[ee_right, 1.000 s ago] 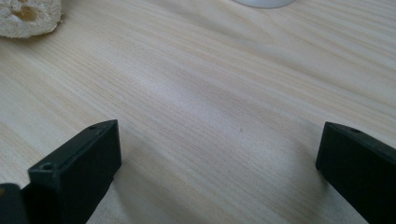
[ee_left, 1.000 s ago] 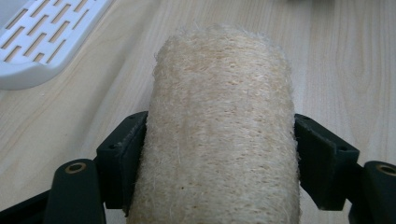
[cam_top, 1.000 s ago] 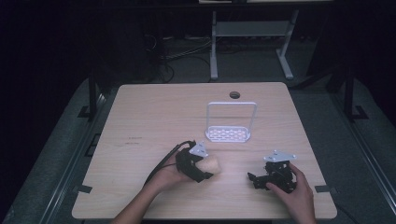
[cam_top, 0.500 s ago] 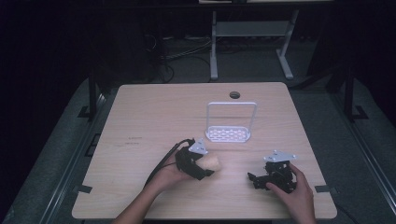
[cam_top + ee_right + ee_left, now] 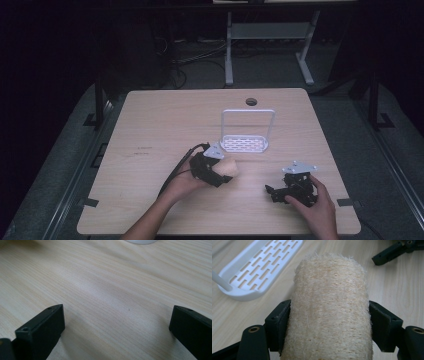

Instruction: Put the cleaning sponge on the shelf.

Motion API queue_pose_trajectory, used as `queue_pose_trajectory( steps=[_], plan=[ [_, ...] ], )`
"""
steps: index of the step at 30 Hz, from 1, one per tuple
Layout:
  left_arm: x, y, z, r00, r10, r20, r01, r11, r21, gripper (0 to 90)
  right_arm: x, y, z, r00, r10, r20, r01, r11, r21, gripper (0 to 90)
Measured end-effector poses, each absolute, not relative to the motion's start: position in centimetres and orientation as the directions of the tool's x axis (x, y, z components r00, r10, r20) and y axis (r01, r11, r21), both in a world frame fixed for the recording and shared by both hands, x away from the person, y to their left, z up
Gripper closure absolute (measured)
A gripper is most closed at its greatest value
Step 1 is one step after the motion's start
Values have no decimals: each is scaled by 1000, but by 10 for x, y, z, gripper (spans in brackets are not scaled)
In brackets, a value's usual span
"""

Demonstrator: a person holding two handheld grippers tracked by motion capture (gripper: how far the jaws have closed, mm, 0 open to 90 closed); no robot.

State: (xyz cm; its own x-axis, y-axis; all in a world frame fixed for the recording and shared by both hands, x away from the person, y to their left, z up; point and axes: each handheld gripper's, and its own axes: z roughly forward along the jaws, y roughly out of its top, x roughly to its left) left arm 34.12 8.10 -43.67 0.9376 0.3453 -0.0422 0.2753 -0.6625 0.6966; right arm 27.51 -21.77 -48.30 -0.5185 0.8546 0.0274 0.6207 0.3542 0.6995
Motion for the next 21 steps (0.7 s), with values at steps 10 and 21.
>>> queue_pose_trajectory(
  steps=[10,21],
  plan=[
    [350,73,-434,931,365,-29,279,-656,702,267,275,-218,-483,-520,854,28,620,355,699,0],
    [361,62,-427,928,372,-20,274,-645,714,267,275,-218,-483,-518,855,26,621,355,699,0]
  ],
)
